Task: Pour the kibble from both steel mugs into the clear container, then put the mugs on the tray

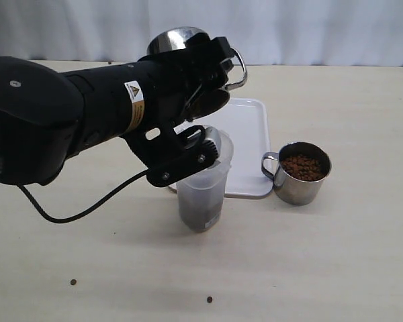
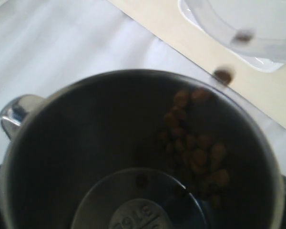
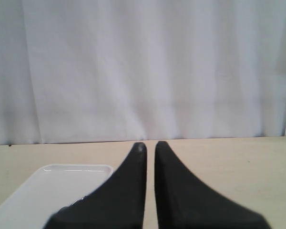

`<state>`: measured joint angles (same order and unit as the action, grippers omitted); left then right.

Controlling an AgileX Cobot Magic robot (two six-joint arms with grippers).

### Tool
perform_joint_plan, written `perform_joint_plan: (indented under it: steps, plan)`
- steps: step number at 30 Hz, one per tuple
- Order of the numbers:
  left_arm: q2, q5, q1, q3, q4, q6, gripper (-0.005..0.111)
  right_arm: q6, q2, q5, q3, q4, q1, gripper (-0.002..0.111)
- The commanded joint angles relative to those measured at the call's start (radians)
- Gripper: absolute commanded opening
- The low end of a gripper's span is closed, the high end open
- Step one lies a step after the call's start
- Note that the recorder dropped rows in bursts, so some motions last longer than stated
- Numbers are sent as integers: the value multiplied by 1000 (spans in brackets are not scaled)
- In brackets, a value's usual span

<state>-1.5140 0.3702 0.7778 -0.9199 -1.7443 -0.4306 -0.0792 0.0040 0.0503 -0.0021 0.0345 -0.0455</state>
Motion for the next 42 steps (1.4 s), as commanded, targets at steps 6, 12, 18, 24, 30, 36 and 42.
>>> perform_joint_plan:
  steps: [6, 12, 18, 24, 30, 36, 42]
  plan:
    - [5, 17, 2, -11, 0, -20, 0, 5, -4, -12, 2, -1, -4, 5]
    - [5, 17, 2, -11, 0, -42, 0, 5, -4, -12, 2, -1, -4, 5]
    - [5, 17, 2, -11, 0, -69, 0, 5, -4, -12, 2, -1, -4, 5]
    - [5, 19, 2, -11, 0, -97, 0, 5, -4, -12, 2, -1, -4, 5]
    - [5, 20, 2, -11, 0, -101, 0, 5, -4, -12, 2, -1, -4, 5]
    - [5, 42, 16, -11, 0, -139, 0, 5, -4, -12, 2, -1, -4, 5]
    - [5, 58, 16, -13, 0, -143, 0, 5, -4, -12, 2, -1, -4, 5]
